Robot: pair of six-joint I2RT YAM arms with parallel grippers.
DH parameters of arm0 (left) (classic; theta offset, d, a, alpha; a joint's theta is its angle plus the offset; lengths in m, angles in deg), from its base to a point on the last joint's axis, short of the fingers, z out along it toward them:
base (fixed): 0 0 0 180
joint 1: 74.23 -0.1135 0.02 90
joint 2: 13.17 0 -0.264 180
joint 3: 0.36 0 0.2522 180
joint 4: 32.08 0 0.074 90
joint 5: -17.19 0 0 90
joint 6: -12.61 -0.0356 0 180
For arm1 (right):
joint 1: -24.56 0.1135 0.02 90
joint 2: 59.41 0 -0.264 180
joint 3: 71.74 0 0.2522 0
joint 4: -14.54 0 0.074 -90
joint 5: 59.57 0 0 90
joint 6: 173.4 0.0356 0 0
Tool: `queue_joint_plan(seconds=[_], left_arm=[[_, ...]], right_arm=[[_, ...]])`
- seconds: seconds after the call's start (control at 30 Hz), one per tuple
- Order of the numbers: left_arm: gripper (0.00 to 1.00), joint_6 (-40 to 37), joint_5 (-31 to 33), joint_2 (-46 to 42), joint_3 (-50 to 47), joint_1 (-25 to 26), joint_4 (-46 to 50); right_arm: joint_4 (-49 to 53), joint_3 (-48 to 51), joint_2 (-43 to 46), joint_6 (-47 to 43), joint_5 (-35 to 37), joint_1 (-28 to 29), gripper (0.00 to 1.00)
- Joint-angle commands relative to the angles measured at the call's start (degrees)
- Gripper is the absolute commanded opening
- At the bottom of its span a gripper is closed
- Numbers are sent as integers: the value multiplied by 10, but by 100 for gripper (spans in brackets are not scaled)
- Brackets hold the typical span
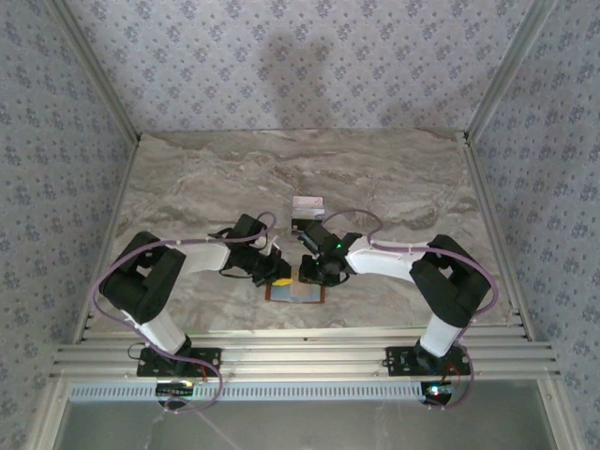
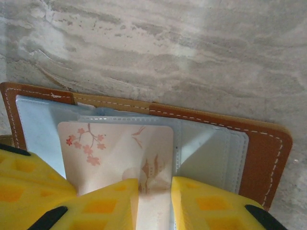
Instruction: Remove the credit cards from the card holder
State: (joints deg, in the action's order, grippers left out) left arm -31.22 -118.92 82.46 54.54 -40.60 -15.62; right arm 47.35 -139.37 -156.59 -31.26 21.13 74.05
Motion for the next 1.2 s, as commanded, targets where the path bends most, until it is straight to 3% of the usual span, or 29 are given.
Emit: queue_joint_plan(seconds=[0.0,0.23,0.57,1.17], left_arm=[[9,18,-18,9,-7,6,-34],[10,-20,16,7,2,5,28],[14,-28,41,-28,-2,-4,45],[15,-17,2,1,-16,-6,-15]], right_arm=[[13,15,-14,8,-3,-3,27],[13,17,-15,8,-4,-2,27],[17,13,-19,7,-6,-4,27],[23,7,-17,6,-9,-5,27]])
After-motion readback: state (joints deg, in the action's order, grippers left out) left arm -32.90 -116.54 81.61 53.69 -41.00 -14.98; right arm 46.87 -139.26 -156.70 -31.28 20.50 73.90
